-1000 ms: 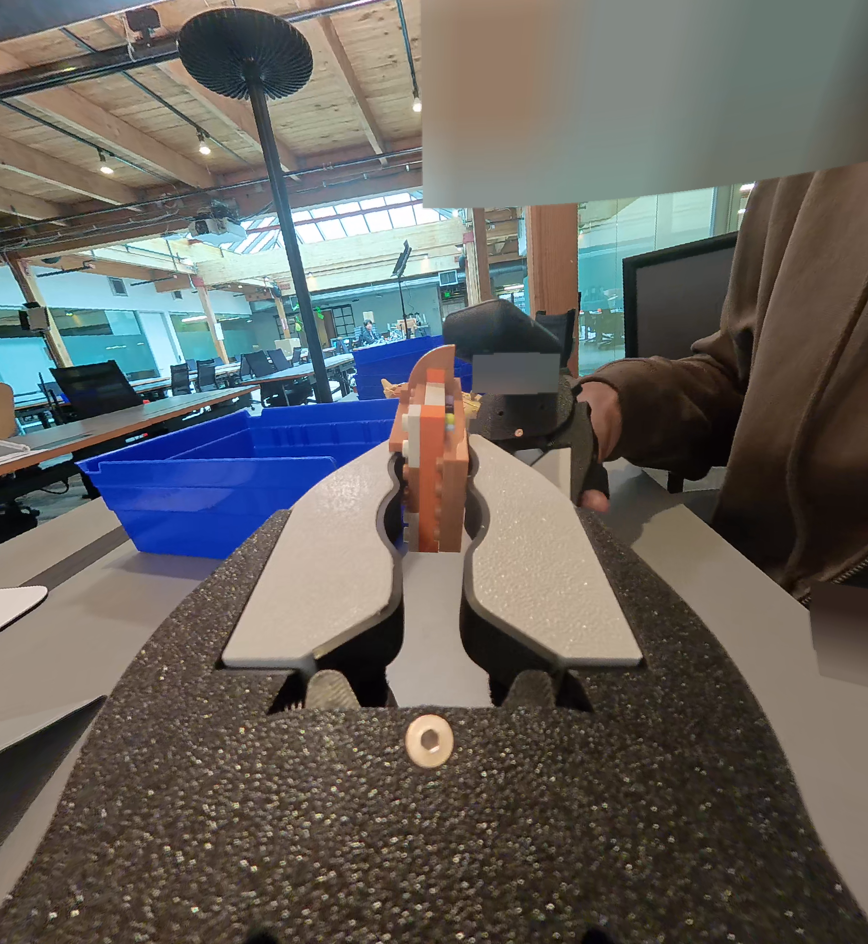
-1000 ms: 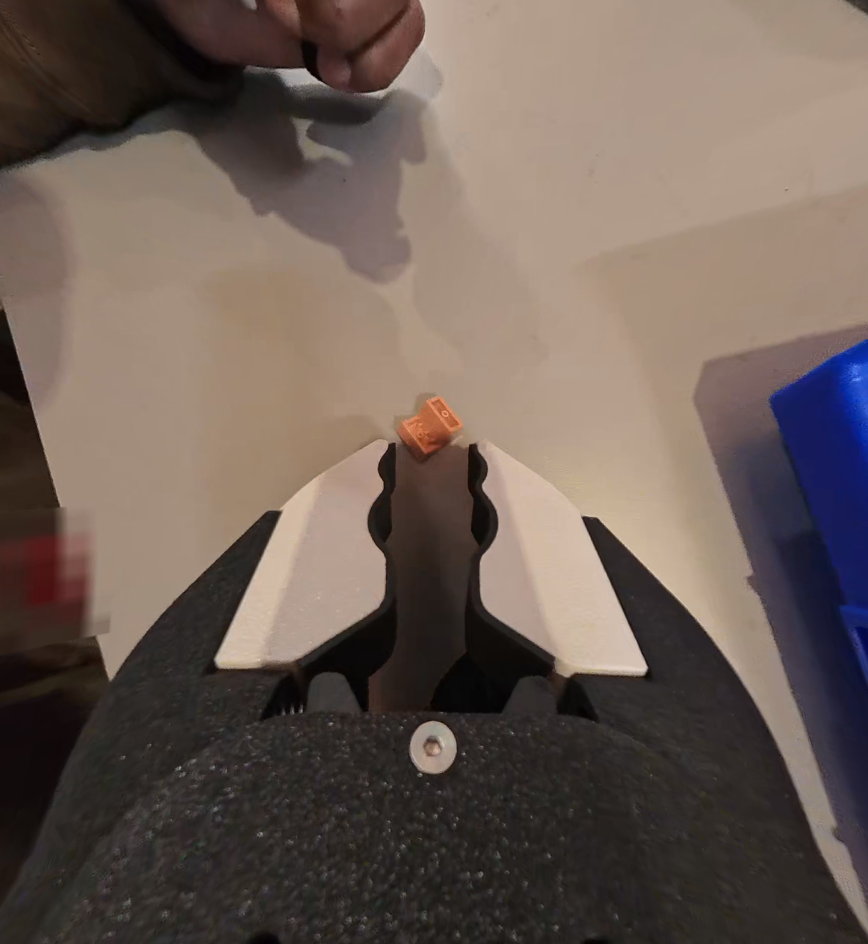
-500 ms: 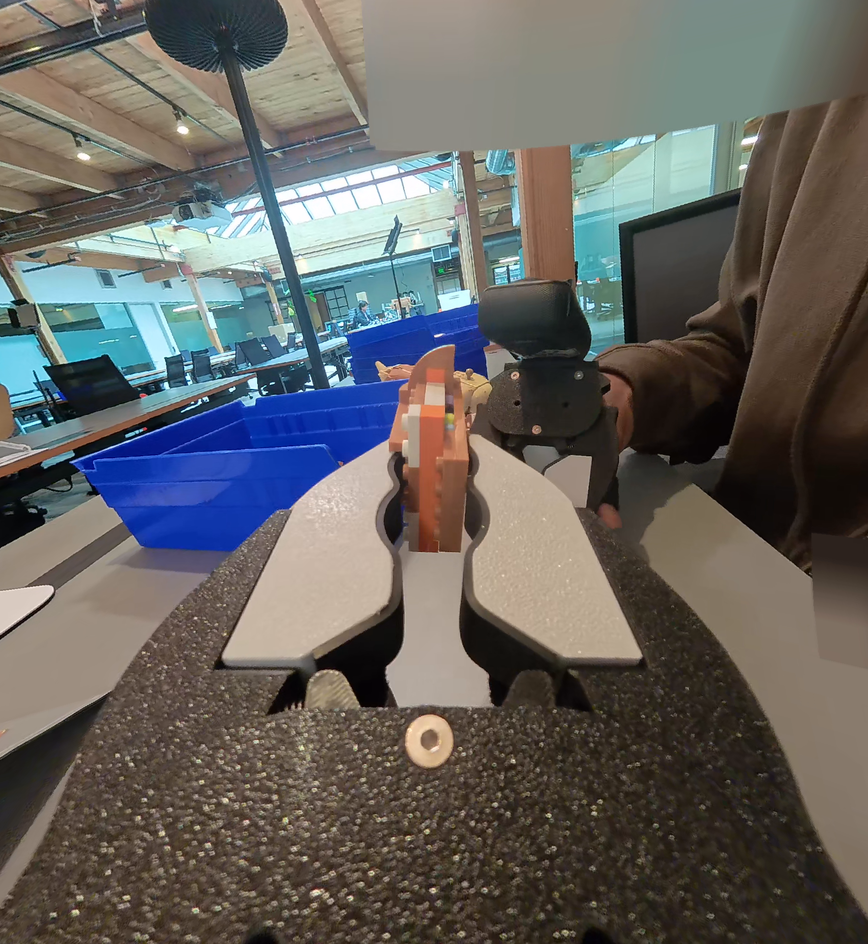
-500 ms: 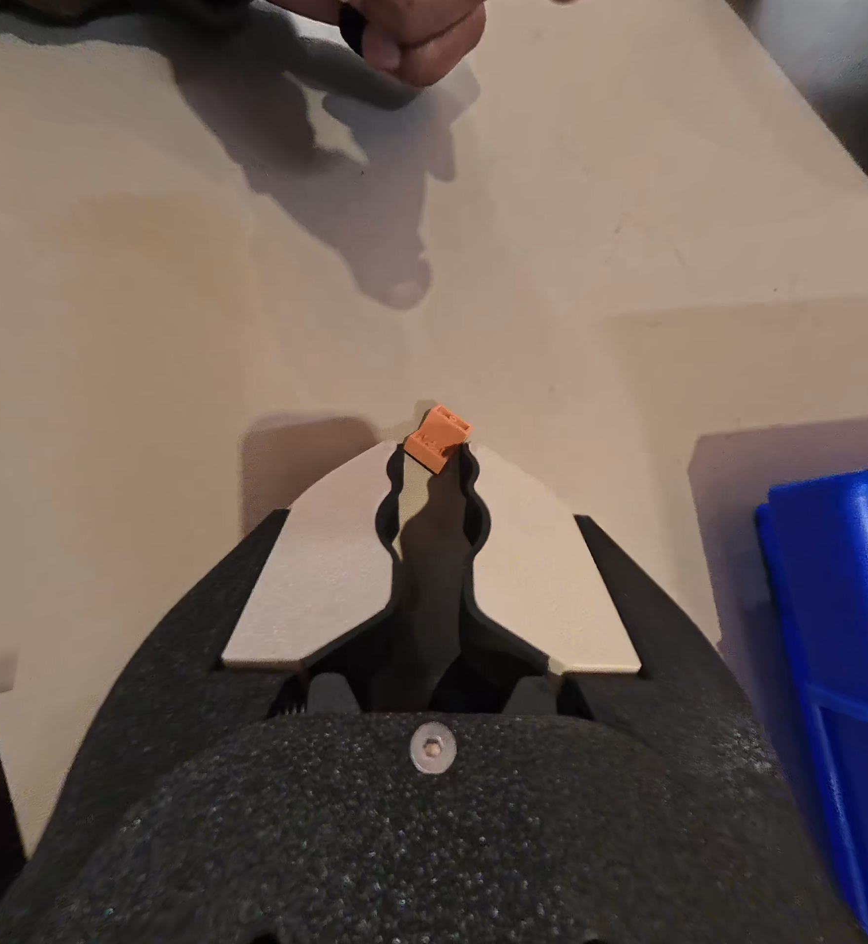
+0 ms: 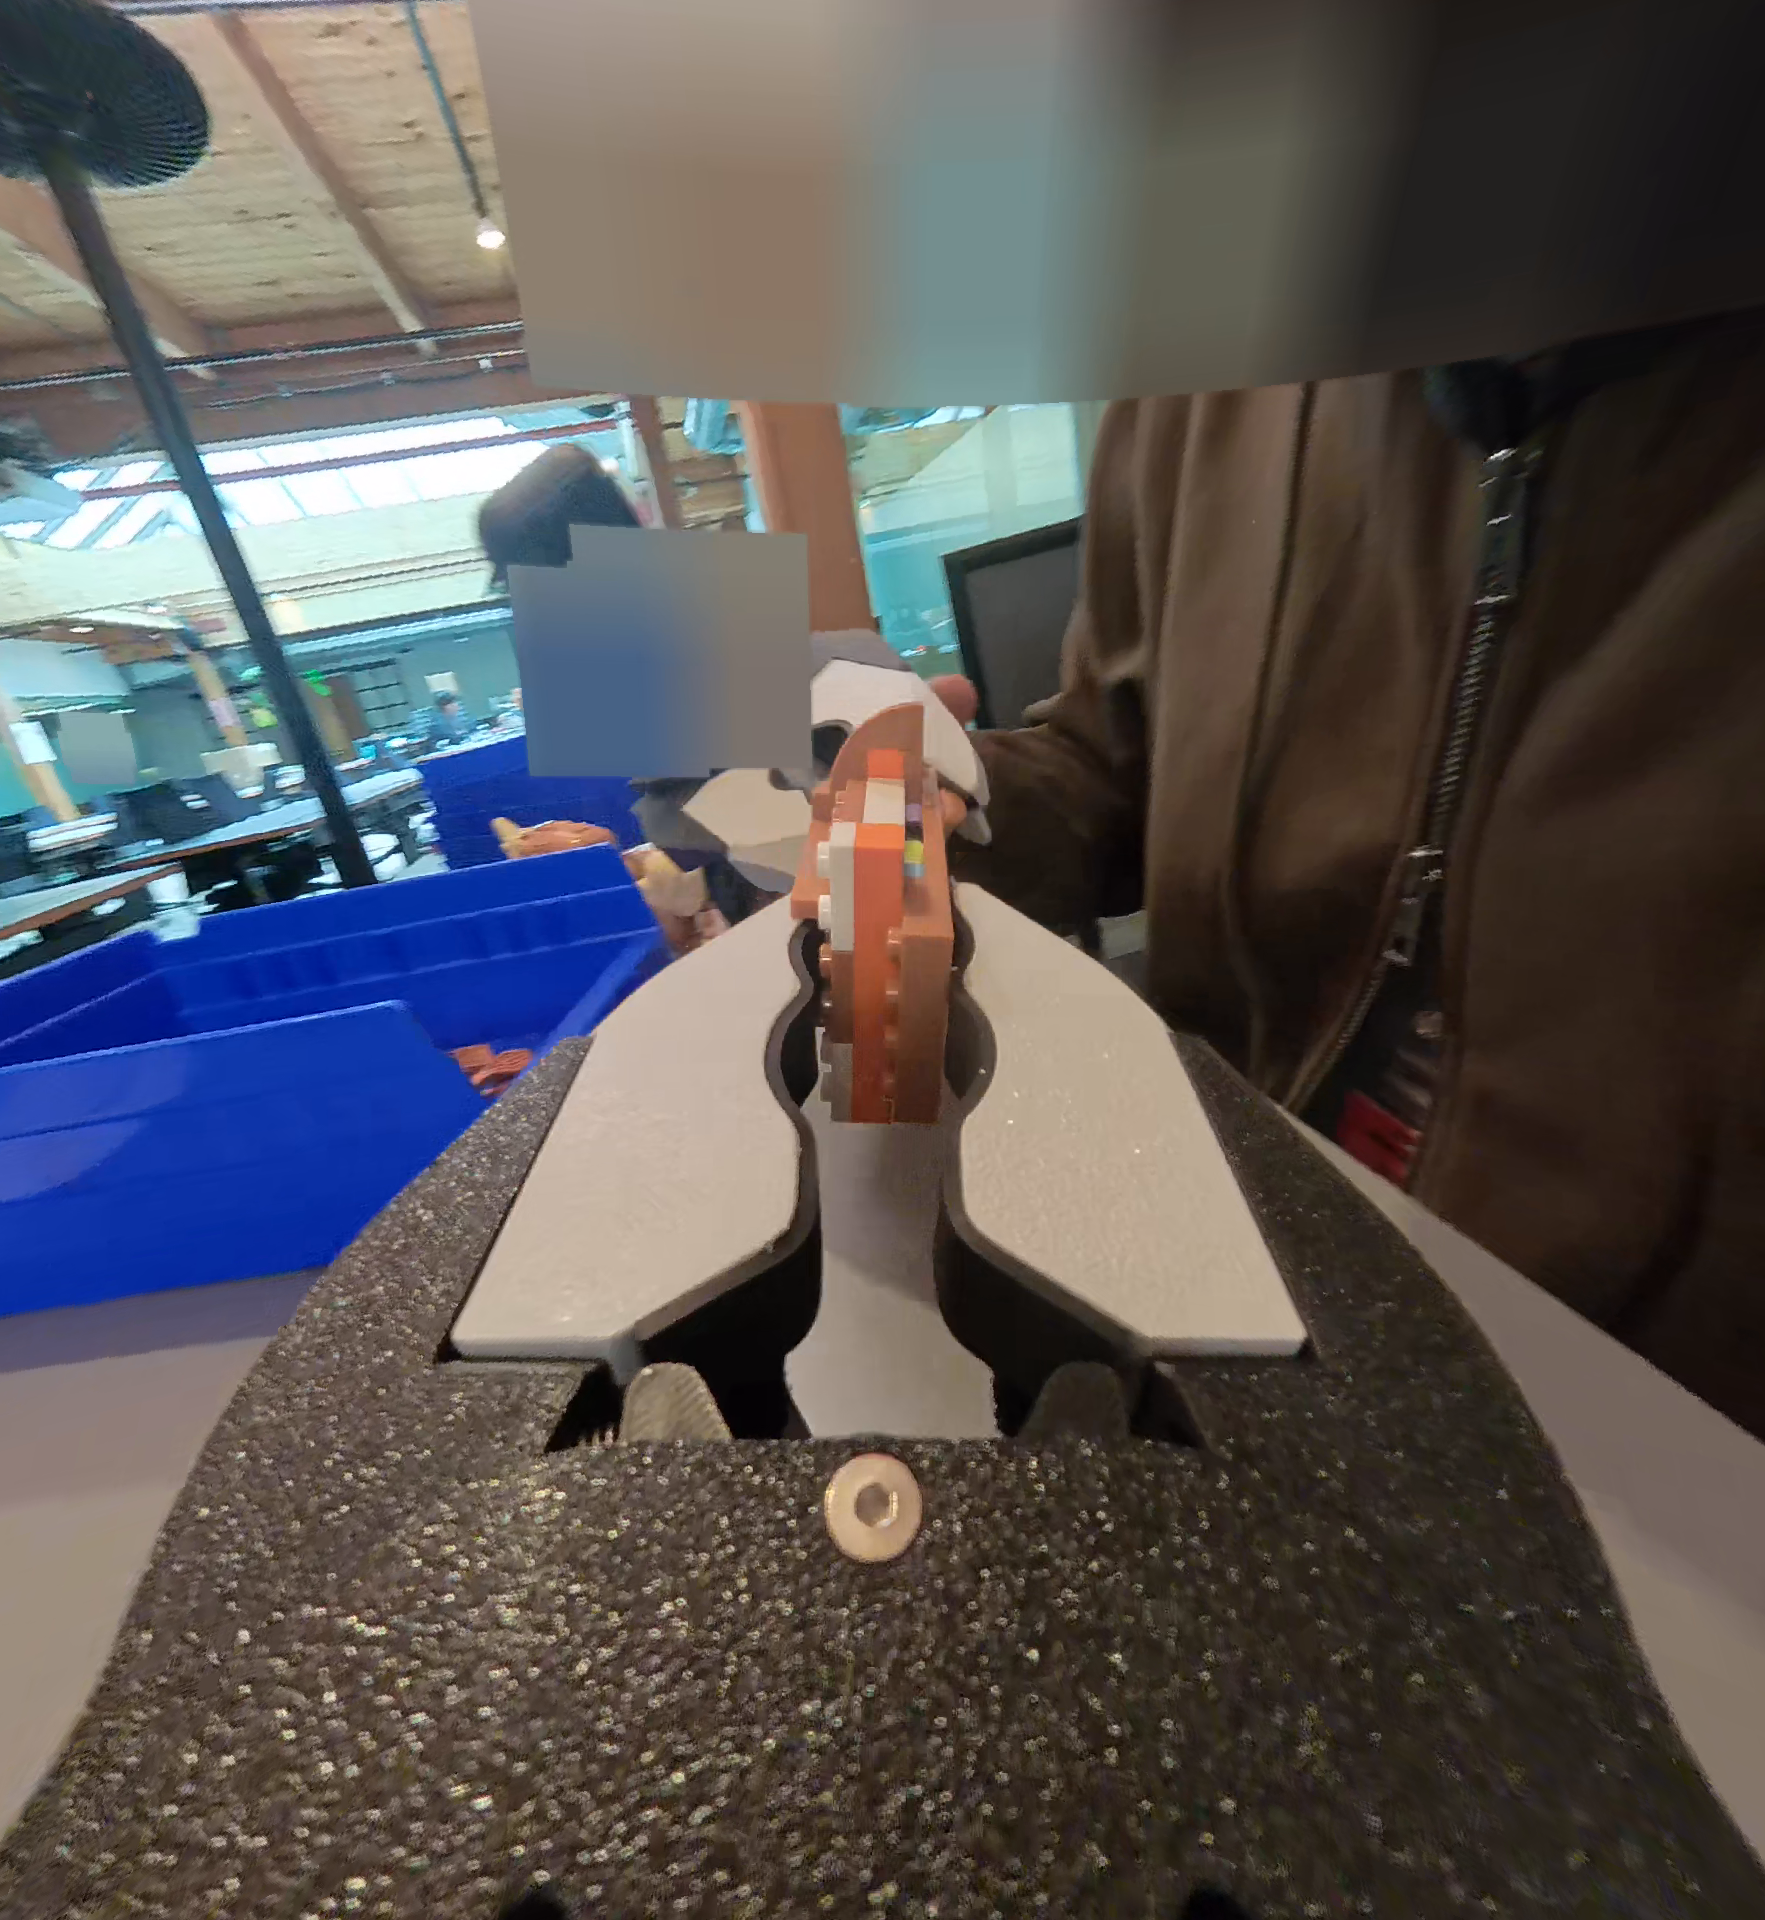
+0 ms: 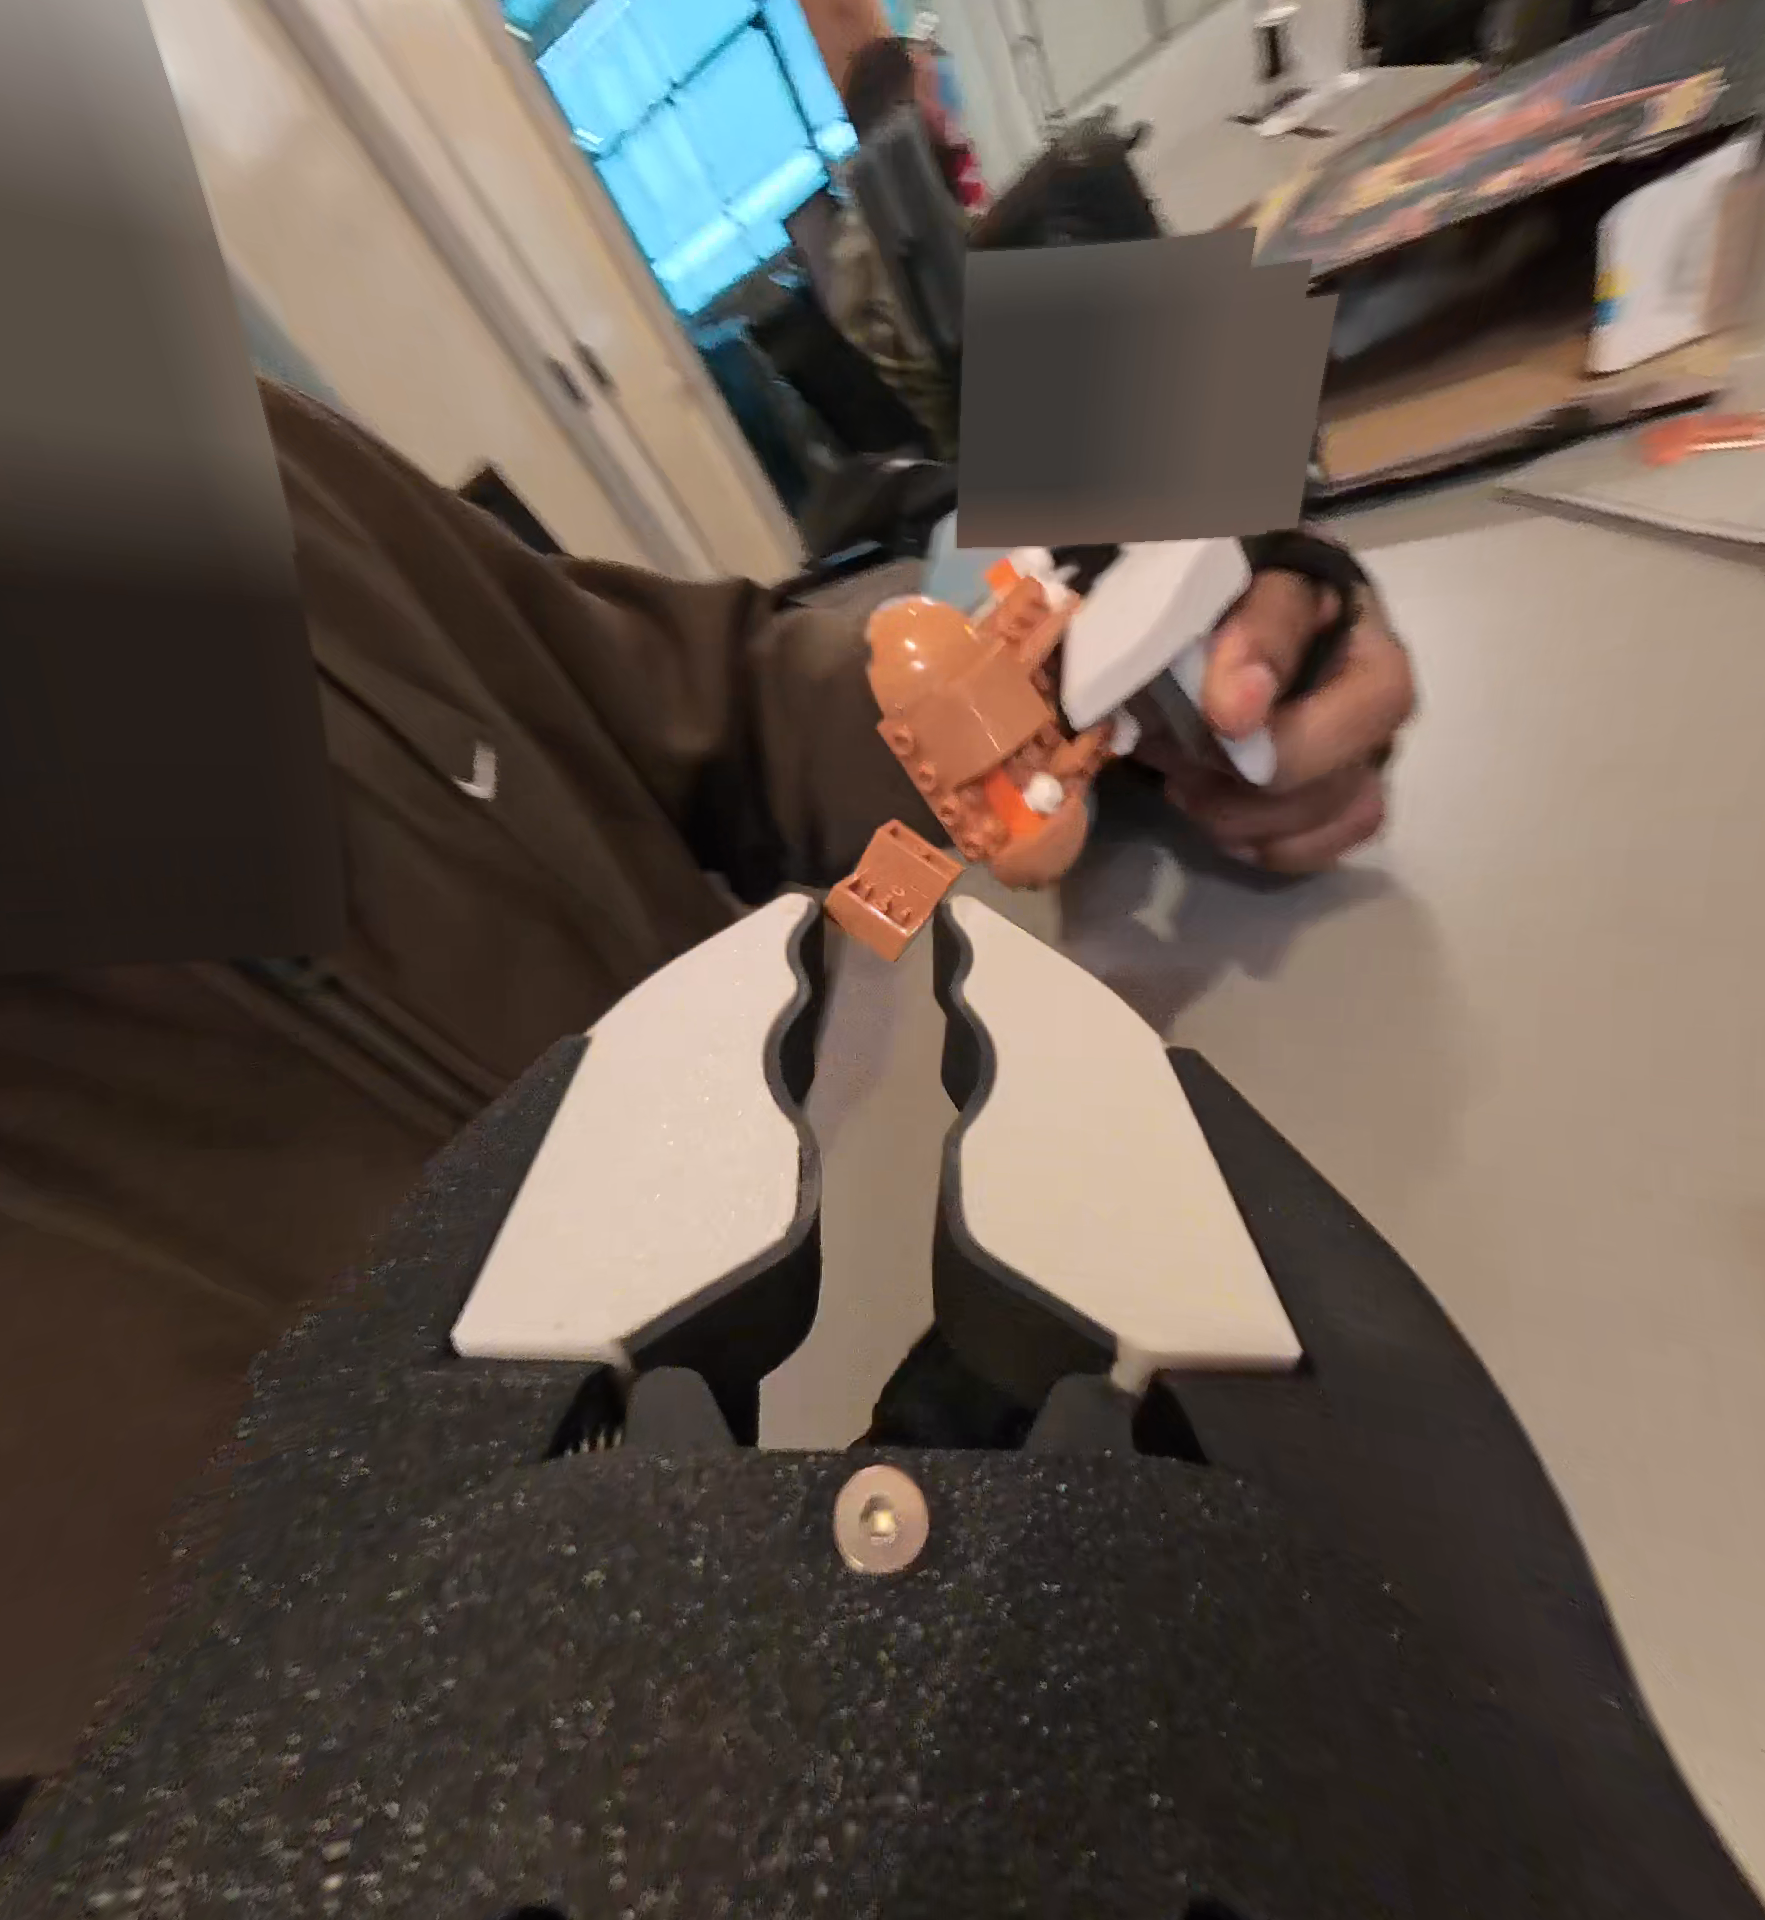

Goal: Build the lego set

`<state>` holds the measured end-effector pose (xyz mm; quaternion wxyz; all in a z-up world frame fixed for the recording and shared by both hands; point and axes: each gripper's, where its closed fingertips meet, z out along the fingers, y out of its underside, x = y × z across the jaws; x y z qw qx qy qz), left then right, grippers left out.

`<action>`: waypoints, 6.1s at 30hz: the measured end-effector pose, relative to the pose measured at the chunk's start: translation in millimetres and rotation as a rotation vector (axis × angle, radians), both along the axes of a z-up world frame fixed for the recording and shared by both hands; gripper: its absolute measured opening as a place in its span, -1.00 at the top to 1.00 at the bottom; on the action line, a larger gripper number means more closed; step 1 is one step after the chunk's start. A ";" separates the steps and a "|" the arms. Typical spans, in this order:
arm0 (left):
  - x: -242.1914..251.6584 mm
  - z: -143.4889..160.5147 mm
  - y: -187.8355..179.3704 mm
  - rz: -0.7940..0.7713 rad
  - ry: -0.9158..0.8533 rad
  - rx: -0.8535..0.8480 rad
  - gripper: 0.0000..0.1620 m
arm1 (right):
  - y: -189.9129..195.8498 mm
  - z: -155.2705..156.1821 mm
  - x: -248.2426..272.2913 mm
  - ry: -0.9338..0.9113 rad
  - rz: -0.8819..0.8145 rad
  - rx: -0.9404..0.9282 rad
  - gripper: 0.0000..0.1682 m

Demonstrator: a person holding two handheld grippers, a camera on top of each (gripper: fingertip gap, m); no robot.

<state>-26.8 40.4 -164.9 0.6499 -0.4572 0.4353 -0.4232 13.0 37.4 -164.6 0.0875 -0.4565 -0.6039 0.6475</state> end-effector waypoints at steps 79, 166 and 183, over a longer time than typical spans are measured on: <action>57.8 -48.0 -22.1 0.170 0.674 0.627 0.75 | -7.2 -41.7 11.5 -0.205 0.196 -0.131 0.80; 27.4 -3.8 5.6 0.706 0.559 0.939 0.75 | 23.3 17.5 10.7 0.197 -0.144 -0.379 0.79; 19.4 -0.4 11.3 0.700 0.512 0.860 0.75 | 49.0 -24.4 4.3 0.122 -0.250 0.476 0.79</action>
